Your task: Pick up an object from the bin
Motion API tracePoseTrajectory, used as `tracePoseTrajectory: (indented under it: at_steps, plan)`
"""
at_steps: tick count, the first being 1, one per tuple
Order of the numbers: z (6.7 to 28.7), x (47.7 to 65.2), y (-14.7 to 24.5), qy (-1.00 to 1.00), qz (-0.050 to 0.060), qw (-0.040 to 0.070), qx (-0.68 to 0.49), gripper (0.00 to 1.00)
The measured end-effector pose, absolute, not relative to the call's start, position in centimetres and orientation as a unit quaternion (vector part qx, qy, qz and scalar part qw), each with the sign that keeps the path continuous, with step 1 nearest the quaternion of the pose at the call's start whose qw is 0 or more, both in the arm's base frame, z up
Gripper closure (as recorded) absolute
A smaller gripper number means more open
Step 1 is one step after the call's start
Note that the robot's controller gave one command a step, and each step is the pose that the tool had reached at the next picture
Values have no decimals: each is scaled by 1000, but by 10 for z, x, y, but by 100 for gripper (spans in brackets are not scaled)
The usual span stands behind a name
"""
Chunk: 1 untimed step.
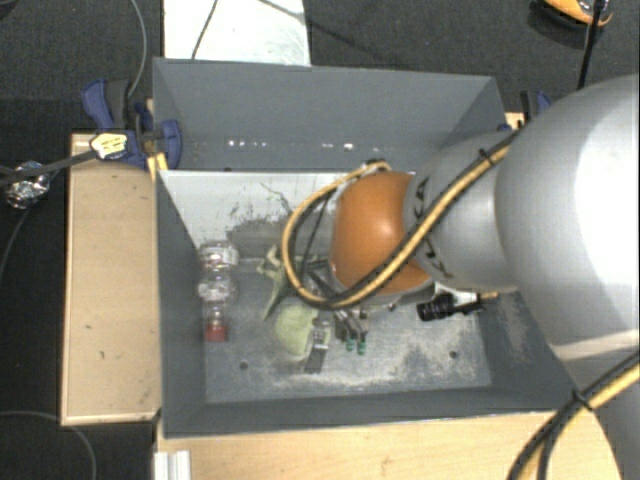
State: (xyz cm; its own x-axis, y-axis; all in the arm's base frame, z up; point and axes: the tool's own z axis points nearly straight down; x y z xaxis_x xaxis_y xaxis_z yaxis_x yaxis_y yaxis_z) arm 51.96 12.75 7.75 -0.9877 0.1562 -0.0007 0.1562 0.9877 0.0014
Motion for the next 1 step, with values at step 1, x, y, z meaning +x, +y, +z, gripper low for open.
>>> tracePoseTrajectory:
  at_steps: [1]
  plan:
    - [72, 515, 133, 991, 3, 5, 136, 100]
